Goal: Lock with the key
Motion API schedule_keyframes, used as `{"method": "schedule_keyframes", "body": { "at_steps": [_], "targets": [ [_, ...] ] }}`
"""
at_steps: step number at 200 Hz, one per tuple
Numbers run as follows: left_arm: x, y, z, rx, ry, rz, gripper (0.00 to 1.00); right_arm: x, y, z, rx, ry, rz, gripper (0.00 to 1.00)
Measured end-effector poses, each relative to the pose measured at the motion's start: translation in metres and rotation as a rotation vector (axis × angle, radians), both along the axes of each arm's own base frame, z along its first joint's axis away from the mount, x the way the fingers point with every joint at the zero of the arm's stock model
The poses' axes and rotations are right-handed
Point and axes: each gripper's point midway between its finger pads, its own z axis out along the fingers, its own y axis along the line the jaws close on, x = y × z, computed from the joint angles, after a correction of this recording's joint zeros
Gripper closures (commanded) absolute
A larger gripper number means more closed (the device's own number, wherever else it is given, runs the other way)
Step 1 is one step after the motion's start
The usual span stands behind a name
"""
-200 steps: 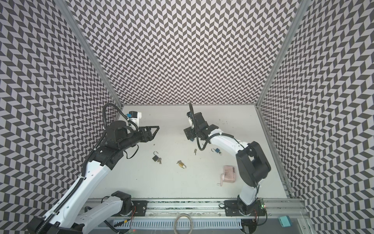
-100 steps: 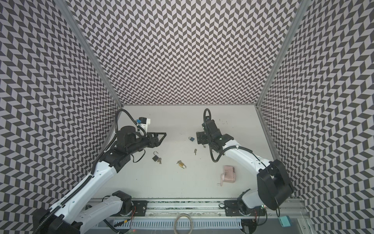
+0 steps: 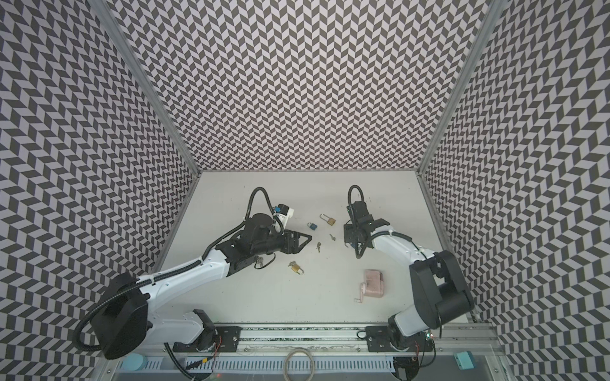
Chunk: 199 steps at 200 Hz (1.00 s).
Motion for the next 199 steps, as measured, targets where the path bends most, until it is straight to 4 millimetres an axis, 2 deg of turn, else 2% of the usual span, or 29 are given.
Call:
{"method": "schedule_keyframes", "body": {
  "at_steps": [35, 64, 108, 157, 199],
  "targets": [
    [-0.004, -0.012, 0.009, -0.04, -0.027, -0.033, 0.27, 0.004, 0.0, -0.028, 0.031, 0.099, 0.008, 0.42],
    [-0.012, -0.022, 0.015, -0.064, -0.048, -0.07, 0.27, 0.005, 0.006, -0.039, 0.051, 0.139, 0.03, 0.43],
    [-0.019, -0.031, 0.012, -0.065, -0.047, -0.102, 0.27, 0.0, 0.013, -0.043, 0.084, 0.162, 0.048, 0.44],
    [-0.019, -0.032, 0.014, -0.07, -0.052, -0.102, 0.28, -0.018, 0.022, -0.045, 0.097, 0.184, 0.073, 0.44],
    [-0.019, -0.032, 0.014, -0.07, -0.052, -0.102, 0.28, -0.032, 0.03, -0.045, 0.084, 0.201, 0.095, 0.51]
  ]
}}
